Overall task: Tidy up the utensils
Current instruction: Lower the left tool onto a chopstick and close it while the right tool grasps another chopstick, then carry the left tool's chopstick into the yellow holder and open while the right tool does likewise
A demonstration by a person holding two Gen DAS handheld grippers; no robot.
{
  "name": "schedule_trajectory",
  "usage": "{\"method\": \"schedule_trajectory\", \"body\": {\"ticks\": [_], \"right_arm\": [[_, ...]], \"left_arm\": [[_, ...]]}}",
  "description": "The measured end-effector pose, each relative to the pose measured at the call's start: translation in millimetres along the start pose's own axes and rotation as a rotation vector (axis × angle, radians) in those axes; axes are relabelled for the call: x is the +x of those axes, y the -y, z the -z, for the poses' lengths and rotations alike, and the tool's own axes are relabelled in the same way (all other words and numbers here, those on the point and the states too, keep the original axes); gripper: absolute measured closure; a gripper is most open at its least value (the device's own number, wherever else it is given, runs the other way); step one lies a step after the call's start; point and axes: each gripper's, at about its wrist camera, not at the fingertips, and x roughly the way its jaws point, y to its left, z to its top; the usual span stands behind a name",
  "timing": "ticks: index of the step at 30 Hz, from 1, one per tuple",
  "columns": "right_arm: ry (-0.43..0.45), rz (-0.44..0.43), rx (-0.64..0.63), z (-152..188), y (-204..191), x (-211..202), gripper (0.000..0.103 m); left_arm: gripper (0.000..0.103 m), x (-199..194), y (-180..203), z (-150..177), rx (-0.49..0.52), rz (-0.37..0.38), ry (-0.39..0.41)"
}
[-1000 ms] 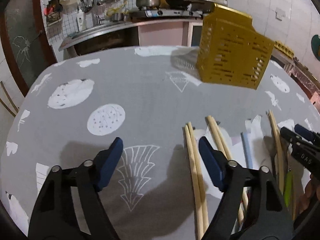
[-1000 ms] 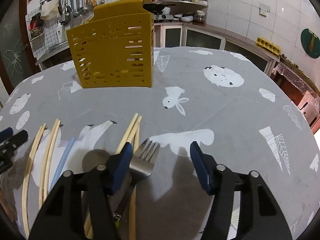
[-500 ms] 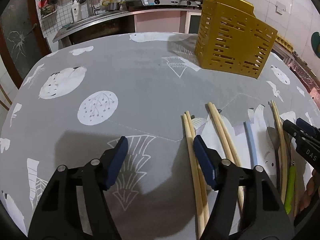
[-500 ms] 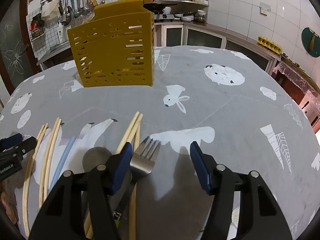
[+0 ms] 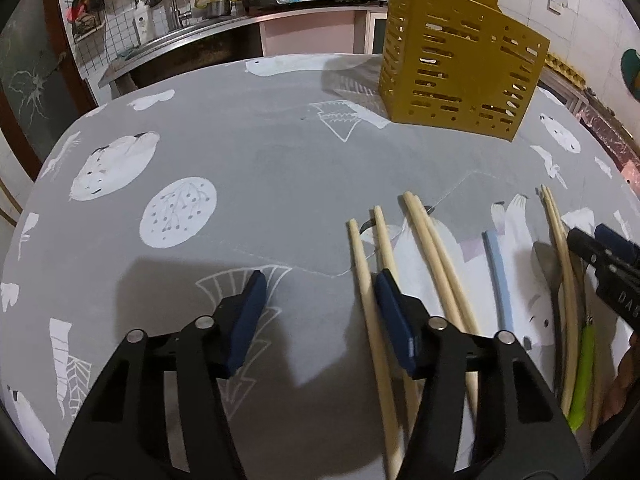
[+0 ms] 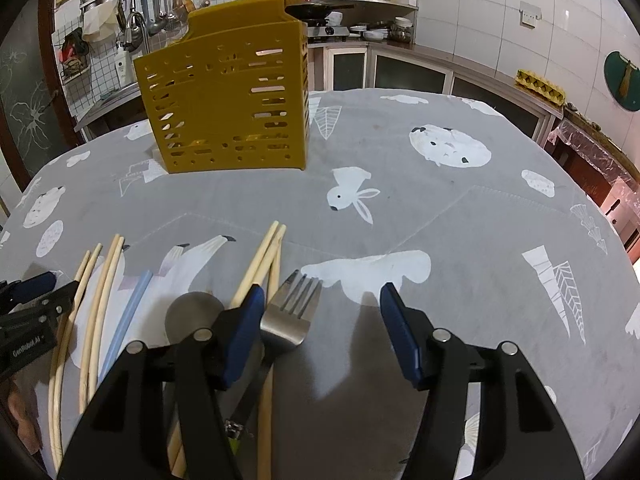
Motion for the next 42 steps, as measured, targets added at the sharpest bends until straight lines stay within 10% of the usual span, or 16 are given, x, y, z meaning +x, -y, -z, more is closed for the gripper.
{"method": "schedule_trajectory", "body": {"ticks": [23,32,42], "right_arm": [[-0.210,-0.101,0.101,-26.1,7.3,24.3,0.079],[-0.088,-0.101,0.050,-44.1,10.5,4.1,0.083],[0.182,-0.099,-0.010,-63.7,11.3,-55.5,0.099]], "left_arm": [[0.096,14.6,-1.8,-30.3,-0.019,0.071,-0.156],[0.097,5.5,-4.7,-29.9,-0.048,0.060,-0.118],[0.098,-61.5,-4.0,-43.2,-0.051,0.044,0.127]]}}
